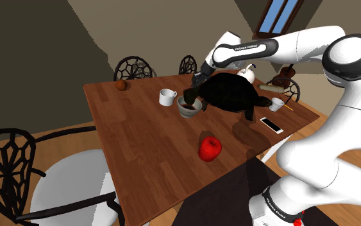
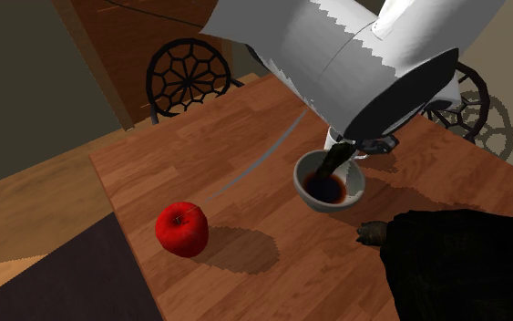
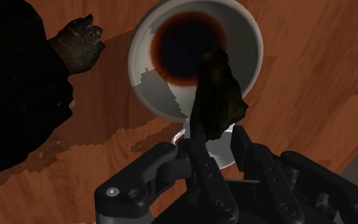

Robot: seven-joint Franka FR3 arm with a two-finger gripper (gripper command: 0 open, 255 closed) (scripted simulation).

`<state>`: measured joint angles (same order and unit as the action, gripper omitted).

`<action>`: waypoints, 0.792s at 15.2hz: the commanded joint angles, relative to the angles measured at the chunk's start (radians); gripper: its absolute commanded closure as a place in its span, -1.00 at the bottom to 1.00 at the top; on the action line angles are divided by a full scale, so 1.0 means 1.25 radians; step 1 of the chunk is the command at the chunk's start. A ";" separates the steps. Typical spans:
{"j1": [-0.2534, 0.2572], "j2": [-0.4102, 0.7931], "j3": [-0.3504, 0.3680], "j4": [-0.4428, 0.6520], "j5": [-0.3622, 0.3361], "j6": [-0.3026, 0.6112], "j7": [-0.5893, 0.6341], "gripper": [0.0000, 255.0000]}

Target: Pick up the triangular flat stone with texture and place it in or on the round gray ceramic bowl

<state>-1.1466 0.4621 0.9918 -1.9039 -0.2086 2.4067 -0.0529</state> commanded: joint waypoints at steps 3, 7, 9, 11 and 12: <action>0.002 0.001 -0.001 -0.001 -0.002 0.003 0.001 1.00; 0.002 0.001 -0.001 -0.001 -0.002 0.003 0.001 -1.00; 0.002 0.001 -0.001 -0.001 -0.002 0.003 0.001 -1.00; 0.002 0.001 -0.001 -0.001 -0.002 0.003 0.001 -1.00; 0.002 0.001 -0.001 -0.001 -0.002 0.003 0.001 -1.00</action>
<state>-1.1448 0.4637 0.9899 -1.9051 -0.2106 2.4102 -0.0518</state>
